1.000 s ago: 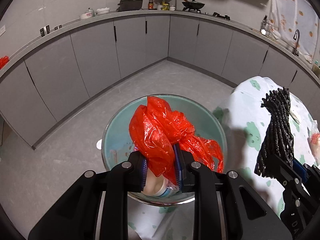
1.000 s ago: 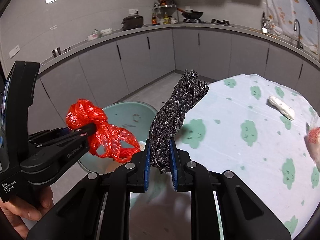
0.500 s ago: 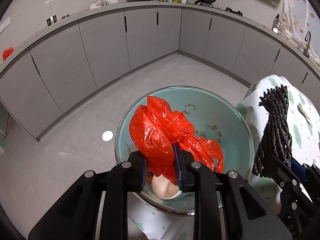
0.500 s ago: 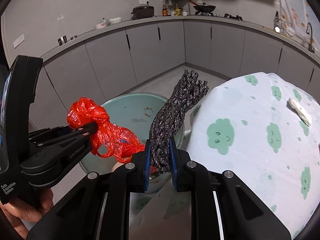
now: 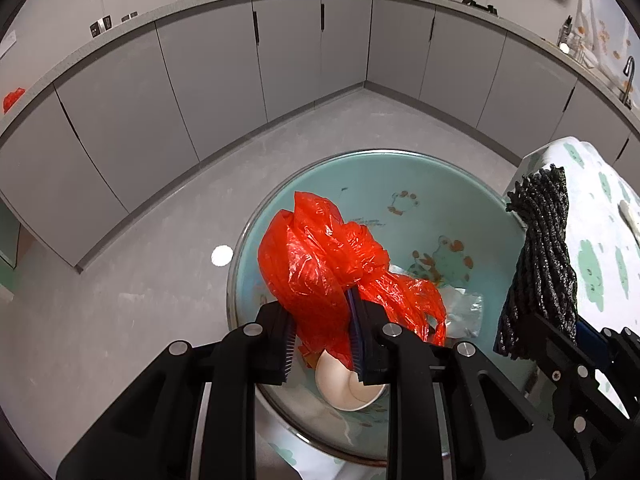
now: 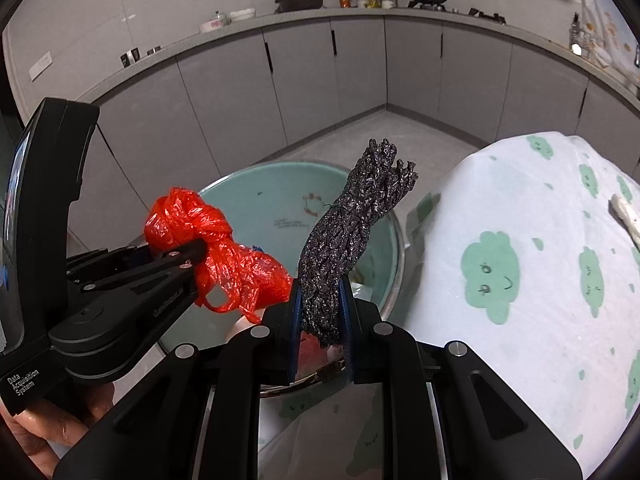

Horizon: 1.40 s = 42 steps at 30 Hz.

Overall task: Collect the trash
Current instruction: 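Lower the red bag and black net into the basin and open both tools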

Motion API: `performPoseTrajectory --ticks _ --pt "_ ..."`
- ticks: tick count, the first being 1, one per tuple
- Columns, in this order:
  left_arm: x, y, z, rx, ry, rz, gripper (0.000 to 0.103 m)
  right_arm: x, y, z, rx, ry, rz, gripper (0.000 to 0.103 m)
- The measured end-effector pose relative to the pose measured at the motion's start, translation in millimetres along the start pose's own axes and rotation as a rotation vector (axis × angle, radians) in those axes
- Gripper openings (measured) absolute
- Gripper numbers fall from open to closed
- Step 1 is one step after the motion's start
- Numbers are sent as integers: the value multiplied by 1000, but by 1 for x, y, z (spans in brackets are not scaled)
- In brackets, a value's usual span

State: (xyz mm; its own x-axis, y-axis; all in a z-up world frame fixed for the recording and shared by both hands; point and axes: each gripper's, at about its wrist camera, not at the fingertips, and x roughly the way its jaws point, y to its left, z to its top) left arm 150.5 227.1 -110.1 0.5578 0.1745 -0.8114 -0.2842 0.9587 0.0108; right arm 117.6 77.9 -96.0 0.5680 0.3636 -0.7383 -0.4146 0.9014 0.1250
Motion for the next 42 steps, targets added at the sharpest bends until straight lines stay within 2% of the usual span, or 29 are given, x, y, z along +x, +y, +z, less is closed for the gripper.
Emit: performPoseTrajectory --ticks 19,28,32,35,38,40,42 --pt "30 -2 7 9 64 19 23 37 4 14 4 90 18 18" --pt "33 -3 7 2 81 23 24 44 10 20 5 102 39 21" --pt "33 3 6 -6 83 24 30 43 12 20 5 92 44 29" --pt "28 2 6 -1 71 34 41 36 6 16 18 77 44 35" --pt "24 3 6 -8 60 36 47 26 0 13 46 60 47 35" --pt "20 2 6 -9 53 40 55 19 -2 12 53 44 50 35" --pt "15 0 6 -3 38 54 59 12 -2 11 55 27 46 35"
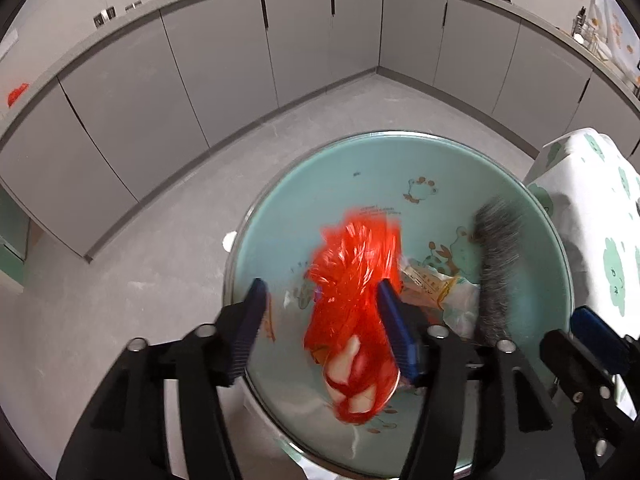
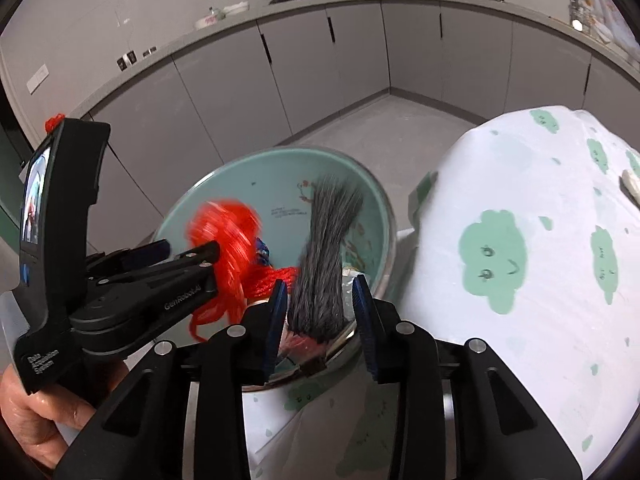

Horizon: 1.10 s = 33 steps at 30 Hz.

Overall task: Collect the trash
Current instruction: 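Lower the red bag and black net into the basin and open both tools, then move both open tools back over the table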

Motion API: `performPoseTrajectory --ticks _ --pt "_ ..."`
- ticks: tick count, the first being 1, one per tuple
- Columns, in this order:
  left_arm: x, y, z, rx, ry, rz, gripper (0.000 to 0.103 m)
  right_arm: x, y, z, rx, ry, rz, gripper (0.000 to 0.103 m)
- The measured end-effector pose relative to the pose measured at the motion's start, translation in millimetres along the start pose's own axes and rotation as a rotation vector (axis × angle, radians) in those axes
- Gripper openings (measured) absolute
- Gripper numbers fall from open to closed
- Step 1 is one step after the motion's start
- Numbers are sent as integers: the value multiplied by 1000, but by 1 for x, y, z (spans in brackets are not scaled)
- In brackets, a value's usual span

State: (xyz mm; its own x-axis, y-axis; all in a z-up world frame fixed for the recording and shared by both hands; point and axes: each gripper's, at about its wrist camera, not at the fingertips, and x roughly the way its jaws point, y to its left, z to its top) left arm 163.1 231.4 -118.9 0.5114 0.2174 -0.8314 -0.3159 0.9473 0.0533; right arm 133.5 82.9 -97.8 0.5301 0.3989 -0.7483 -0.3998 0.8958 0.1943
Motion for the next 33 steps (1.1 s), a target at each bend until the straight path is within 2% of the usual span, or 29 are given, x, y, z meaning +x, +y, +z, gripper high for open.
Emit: performPoseTrajectory --ticks 4,9,12,21,24,30,33 --pt "-12 0 0 -5 -18 6 64 -11 0 -1 16 -23 2 35" --pt "-30 3 0 -5 -50 15 67 -30 -2 -2 35 -64 -6 35" --pt "-40 -2 -1 -5 -66 25 77 -45 -9 -6 42 -91 -22 35" --pt "-66 -25 -12 27 -88 -4 79 -77 -31 -22 91 -135 -63 35" --pt "-75 -32 -16 32 -100 6 91 -89 -36 -25 104 -151 -66 35" --pt "-97 -49 -27 59 -121 -20 91 -112 -50 -36 134 -187 -88 38" --pt "-105 -64 -34 88 -121 -57 91 -123 -65 -45 164 -203 -121 42"
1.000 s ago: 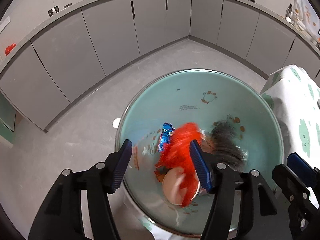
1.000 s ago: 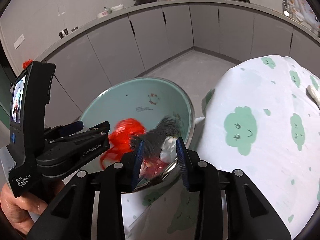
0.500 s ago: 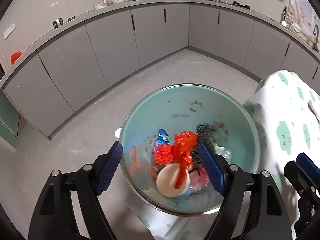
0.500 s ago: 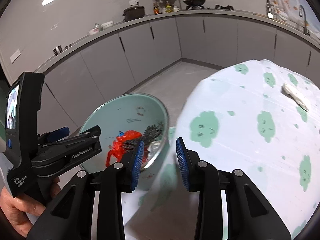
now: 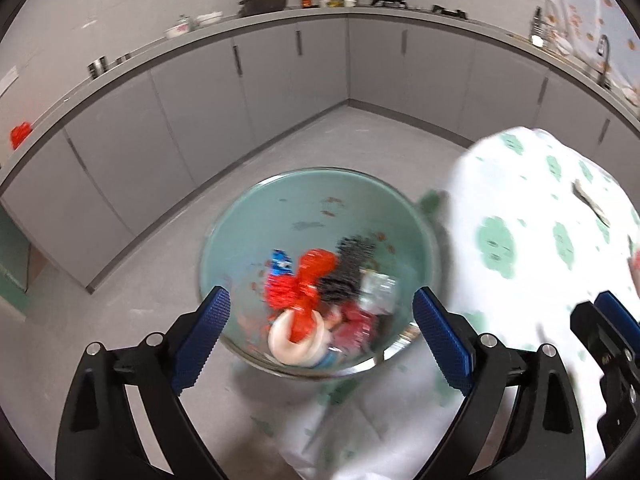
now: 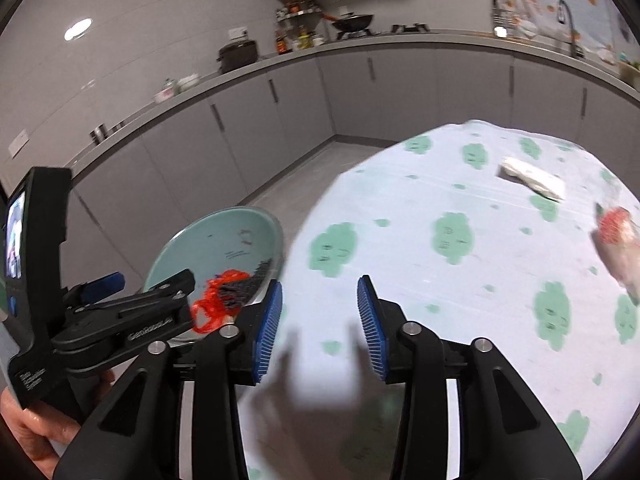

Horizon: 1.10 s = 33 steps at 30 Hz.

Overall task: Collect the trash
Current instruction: 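Move both open tools back over the table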

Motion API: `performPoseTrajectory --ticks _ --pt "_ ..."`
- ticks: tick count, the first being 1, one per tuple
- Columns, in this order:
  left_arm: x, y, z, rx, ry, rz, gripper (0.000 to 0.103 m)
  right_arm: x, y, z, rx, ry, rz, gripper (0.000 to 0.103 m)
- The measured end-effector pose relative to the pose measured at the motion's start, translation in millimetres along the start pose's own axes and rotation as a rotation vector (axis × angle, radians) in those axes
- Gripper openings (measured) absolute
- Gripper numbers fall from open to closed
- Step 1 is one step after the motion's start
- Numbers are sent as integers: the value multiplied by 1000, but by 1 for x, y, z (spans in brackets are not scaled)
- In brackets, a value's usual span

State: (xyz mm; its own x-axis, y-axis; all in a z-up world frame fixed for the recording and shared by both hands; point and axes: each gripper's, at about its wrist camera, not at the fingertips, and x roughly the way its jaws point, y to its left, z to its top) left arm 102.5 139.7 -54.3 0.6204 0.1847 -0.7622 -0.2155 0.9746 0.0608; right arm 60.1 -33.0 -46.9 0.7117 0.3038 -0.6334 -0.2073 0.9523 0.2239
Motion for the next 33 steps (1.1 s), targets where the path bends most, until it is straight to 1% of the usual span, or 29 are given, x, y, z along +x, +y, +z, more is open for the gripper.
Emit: performPoseTrajectory --ticks 4,7,11,14,16,21,23,25,26,29,33 --pt "-6 -27 -7 48 -4 -49 92 -16 -29 -8 42 -23 -64 42" --pt "-11 -57 -12 114 -16 -97 91 -28 -59 -13 95 -43 -129 42" --pt "-14 -90 -15 172 -23 -144 91 -44 -100 -15 161 -82 -222 42" --pt "-13 -114 -13 219 -23 -175 91 -52 -127 -12 196 -97 -268 42" --pt "-12 -133 -10 249 -30 -199 91 -58 -149 -7 217 -109 -307 45" --pt "-8 -174 0 308 -42 -242 88 -63 -196 9 234 -116 -393 46" --pt "-4 -189 5 326 -40 -256 88 -60 -212 16 234 -108 -416 47" --pt "0 -204 10 338 -36 -272 88 -55 -225 21 241 -95 -430 53" --pt "2 -213 13 347 -33 -280 88 -52 -232 23 243 -84 -437 54" --pt "10 -234 20 364 -19 -296 88 -39 -251 27 249 -39 -457 54" --pt "19 -255 29 377 4 -314 88 -19 -272 29 263 26 -454 54"
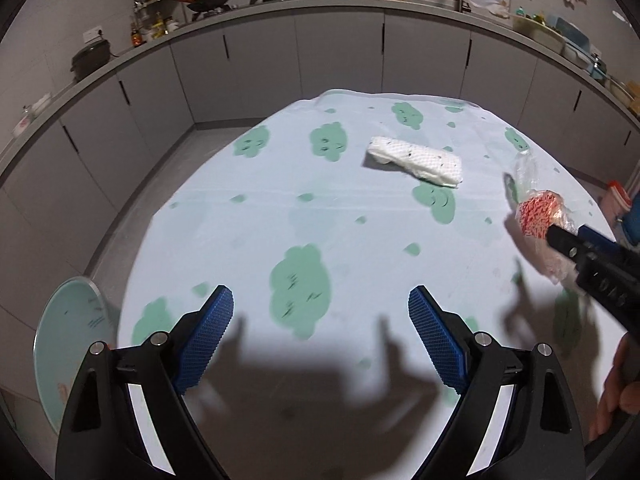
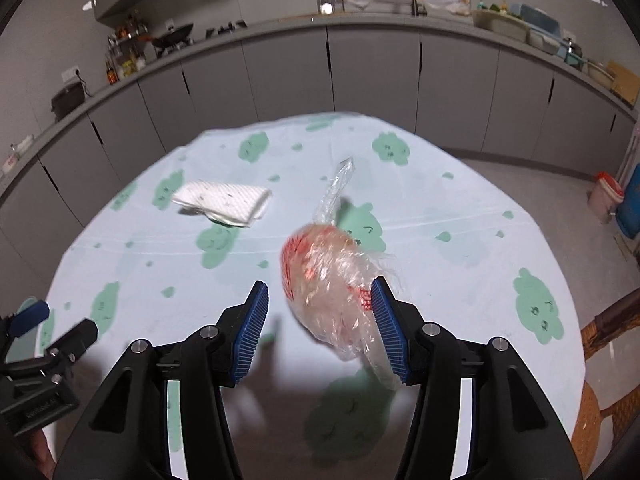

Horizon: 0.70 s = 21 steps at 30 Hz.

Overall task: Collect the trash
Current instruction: 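Move both open tools back over the table, then grasp the clear red-printed bag with the right tool while the left tool grasps the white foam sleeve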

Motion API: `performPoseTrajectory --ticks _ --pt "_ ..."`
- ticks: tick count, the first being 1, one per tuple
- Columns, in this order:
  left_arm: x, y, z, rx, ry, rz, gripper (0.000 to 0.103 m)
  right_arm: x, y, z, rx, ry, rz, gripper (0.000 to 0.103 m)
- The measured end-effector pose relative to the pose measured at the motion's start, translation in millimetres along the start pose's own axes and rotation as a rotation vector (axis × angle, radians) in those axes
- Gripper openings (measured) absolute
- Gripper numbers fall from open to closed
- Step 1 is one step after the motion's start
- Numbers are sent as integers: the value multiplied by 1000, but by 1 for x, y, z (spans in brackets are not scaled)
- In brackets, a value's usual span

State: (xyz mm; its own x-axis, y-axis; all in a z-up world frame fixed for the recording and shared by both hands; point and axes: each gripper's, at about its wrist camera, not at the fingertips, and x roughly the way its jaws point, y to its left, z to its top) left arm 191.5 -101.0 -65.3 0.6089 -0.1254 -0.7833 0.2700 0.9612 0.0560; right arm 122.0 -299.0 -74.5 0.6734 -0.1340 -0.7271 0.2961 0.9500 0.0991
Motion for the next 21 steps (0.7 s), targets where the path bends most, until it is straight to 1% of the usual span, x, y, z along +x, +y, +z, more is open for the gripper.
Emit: performPoseTrajectory --ticks 3,5,6,7,8,10,13,21 --pt "8 -6 9 2 11 -10 88 11 -3 3 -4 25 -8 54" --pt "12 -9 13 4 19 -14 88 20 -7 5 4 50 -3 52" --pt "15 -11 15 7 23 -16 88 22 -8 5 10 52 -5 42" --pt "18 -13 18 8 26 -17 88 24 -11 6 17 55 -5 37" --pt "20 -15 20 8 28 -18 88 26 -13 8 25 57 5 36" --pt "23 -17 24 7 31 -19 88 28 -17 11 32 49 14 28" --pt "29 -23 33 7 33 -19 88 31 -19 20 26 38 15 23" --pt "52 -48 64 -2 34 -21 88 47 -29 58 38 -10 4 21"
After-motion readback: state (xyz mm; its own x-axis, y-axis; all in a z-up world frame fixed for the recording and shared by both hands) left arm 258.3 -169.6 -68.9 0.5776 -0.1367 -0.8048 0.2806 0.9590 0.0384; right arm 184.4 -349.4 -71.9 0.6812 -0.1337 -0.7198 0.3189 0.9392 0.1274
